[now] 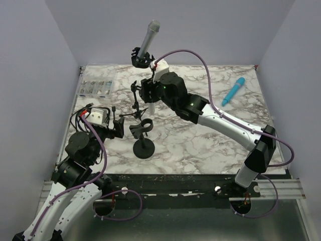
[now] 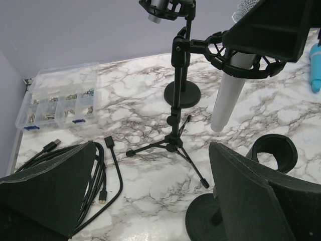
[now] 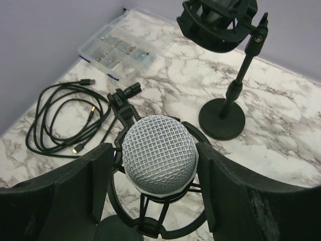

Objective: Remove the microphone from the stand

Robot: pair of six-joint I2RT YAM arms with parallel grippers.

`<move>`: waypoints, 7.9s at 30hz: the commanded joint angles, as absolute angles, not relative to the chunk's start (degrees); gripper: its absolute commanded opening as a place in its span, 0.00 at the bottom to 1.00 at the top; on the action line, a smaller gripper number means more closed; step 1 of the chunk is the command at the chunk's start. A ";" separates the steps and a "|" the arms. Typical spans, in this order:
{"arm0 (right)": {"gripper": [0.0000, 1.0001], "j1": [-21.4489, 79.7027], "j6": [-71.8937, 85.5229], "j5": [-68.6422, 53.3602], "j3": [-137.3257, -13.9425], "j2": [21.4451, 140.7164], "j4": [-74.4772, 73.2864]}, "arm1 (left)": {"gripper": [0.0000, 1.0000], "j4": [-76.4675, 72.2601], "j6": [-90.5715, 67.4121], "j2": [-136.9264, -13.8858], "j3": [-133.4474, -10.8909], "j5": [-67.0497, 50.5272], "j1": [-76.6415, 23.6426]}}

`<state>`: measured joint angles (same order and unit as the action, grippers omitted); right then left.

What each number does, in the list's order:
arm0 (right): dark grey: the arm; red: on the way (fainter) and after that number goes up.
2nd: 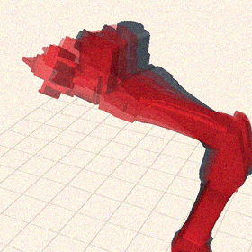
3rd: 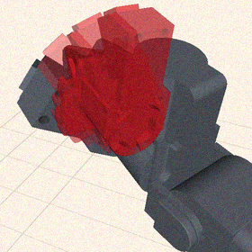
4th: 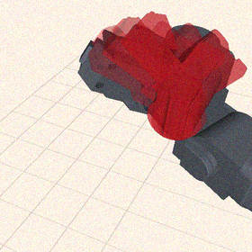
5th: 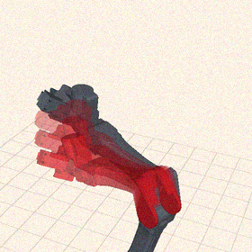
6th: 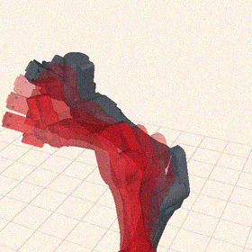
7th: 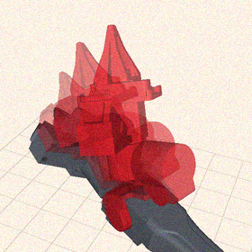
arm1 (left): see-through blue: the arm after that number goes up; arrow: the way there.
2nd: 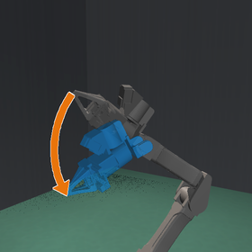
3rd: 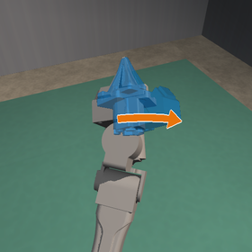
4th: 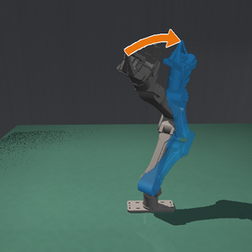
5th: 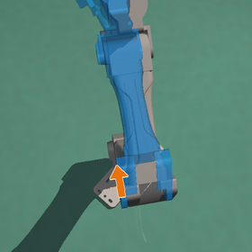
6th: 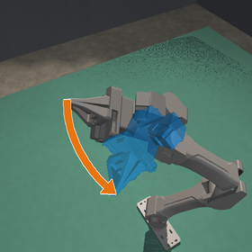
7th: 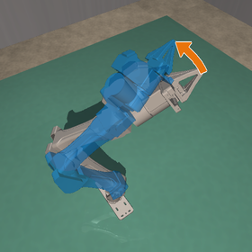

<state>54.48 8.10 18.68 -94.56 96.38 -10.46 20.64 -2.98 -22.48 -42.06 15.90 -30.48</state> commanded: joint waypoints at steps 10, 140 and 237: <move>0.37 56.12 4.64 21.77 -100.74 97.83 -13.65 | 0.99 20.26 -2.54 -23.07 -41.84 16.02 -30.15; 0.36 -2.95 27.62 18.47 -135.86 151.59 -24.11 | 0.97 10.36 -0.28 -29.06 -36.65 16.92 -25.75; 0.59 47.99 27.34 -14.03 -61.40 119.73 30.02 | 0.99 17.33 -19.59 -56.07 -64.58 -20.06 -5.98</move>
